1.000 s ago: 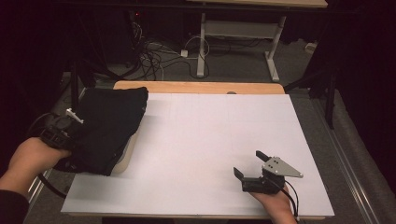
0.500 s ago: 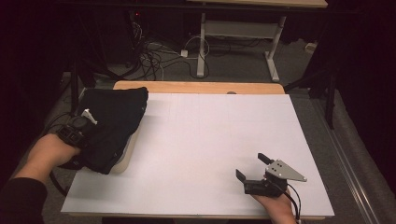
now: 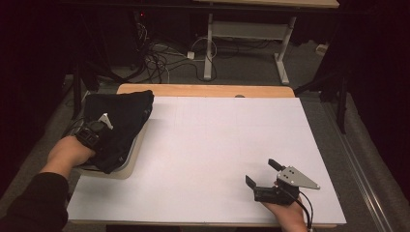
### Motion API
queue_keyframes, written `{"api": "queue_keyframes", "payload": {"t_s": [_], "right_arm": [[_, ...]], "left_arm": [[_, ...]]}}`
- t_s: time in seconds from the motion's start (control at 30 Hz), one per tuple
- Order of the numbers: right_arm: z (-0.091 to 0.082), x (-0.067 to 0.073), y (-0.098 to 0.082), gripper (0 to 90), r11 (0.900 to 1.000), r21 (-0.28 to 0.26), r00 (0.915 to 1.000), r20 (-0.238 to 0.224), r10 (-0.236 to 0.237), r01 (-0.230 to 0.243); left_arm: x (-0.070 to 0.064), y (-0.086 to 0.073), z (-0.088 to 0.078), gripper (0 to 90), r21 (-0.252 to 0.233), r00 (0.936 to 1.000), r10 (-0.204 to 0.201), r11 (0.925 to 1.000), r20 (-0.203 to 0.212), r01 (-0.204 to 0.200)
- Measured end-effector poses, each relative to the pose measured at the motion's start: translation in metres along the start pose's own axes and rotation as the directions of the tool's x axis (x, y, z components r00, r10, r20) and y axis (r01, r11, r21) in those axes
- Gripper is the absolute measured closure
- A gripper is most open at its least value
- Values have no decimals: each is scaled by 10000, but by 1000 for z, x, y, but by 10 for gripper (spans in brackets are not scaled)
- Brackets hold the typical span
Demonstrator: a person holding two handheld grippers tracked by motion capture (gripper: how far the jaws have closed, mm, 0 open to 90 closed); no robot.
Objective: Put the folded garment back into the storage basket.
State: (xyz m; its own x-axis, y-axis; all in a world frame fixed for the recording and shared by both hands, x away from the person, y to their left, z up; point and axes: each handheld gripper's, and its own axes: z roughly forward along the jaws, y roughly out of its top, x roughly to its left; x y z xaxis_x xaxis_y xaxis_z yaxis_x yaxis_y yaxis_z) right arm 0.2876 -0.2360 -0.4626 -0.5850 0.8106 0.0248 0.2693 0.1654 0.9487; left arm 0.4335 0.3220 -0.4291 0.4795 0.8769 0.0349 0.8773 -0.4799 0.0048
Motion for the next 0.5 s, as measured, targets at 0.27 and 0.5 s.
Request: {"api": "queue_keyframes", "payload": {"t_s": [0.27,0.5], "right_arm": [[-4,-1,0,15,10000,-64,10000,88,8,-7],[-5,-1,0,16,10000,-66,9999,124,-21,22]], "left_arm": [[-3,-9,-30,850,-796,9996,-98,9968,-277,76],[-27,-13,-70,868,-1330,9989,454,9900,-130,-468]]}}
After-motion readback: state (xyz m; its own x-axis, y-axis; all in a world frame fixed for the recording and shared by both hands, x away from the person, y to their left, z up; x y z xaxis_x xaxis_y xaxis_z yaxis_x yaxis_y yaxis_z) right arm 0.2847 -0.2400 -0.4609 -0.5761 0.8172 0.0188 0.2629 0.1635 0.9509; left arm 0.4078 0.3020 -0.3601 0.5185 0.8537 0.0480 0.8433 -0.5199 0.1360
